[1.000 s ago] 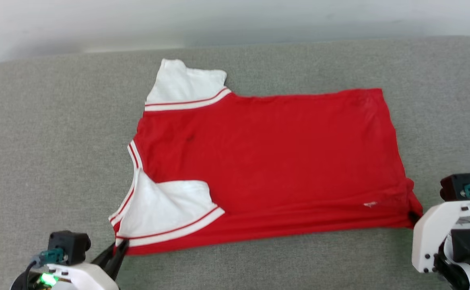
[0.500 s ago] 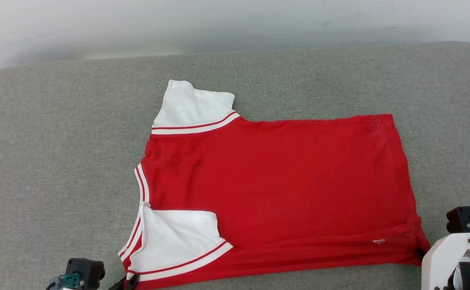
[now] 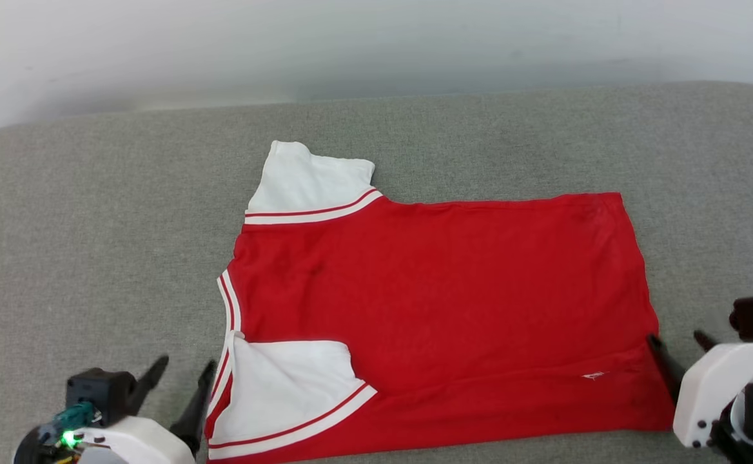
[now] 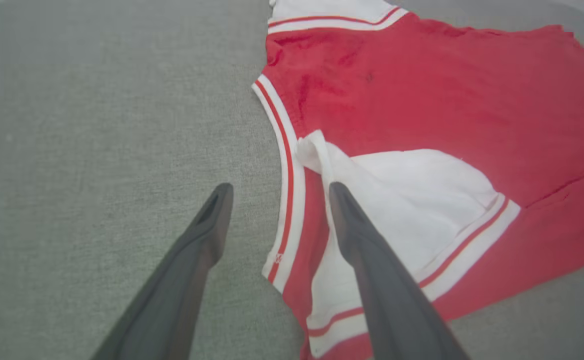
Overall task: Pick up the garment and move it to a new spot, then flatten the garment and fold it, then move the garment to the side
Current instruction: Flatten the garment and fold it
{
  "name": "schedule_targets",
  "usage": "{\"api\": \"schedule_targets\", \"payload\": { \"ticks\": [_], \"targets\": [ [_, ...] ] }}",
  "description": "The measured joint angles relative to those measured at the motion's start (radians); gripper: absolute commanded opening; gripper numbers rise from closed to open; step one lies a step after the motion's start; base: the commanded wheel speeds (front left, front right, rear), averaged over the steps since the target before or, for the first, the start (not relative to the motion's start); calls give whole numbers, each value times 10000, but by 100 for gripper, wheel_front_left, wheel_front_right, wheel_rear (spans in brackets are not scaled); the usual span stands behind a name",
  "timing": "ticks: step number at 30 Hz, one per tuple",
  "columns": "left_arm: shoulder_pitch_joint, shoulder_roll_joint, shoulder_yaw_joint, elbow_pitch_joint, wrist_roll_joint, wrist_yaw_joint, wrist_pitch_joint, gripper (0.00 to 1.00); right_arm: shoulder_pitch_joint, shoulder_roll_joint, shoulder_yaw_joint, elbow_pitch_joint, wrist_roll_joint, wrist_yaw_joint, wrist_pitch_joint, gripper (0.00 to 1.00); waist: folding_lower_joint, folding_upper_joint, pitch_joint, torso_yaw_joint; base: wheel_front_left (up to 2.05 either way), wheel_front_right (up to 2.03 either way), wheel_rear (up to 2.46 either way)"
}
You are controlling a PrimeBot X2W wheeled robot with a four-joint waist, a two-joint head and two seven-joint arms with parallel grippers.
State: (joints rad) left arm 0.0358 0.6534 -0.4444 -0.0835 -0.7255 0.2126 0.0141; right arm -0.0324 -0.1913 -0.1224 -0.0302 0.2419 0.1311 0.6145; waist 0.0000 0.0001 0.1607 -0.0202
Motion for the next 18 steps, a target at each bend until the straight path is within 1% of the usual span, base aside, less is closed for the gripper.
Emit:
{"api": "schedule_targets", "payload": {
  "ticks": [3,5,7,10,12,14,16,18],
  "targets": [
    [-262,-167,307,-88,267,0,-1030,100,-308,-42,104,-253,46,0,-888,100,0,0,-94,-62,0,0,0],
    [-494,-253,437,-180,679,-75,-1977,100,-519,-107,247,-374,46,0,-1599,100,0,0,-133,-111,0,0,0],
    [-708,-464,652,-399,953,-105,-2510,100,-662,-90,362,-422,79,0,-2343,100,0,0,-167,-156,0,0,0],
    [-813,-698,888,-539,1463,-192,-2725,100,-766,-67,339,-405,73,-2,-3461,100,0,0,-166,-180,0,0,0],
    [-810,-763,1051,-560,1827,-211,-2740,100,-812,73,437,-360,63,-2,-4105,100,-1,0,-145,-213,0,0,0],
    [-815,-1118,1388,-782,2109,-288,-2742,100,-822,194,635,-337,63,-2,-4679,100,0,0,-96,-241,0,0,0],
    [-823,-1522,1749,-1041,2401,-474,-2746,100,-831,257,740,-280,33,0,-5398,100,0,0,-35,-259,0,0,0],
    [-822,-2021,2161,-1172,2429,-692,-2757,100,-846,416,826,-167,33,-2,-6021,100,0,0,45,-275,0,0,0]
  ]
}}
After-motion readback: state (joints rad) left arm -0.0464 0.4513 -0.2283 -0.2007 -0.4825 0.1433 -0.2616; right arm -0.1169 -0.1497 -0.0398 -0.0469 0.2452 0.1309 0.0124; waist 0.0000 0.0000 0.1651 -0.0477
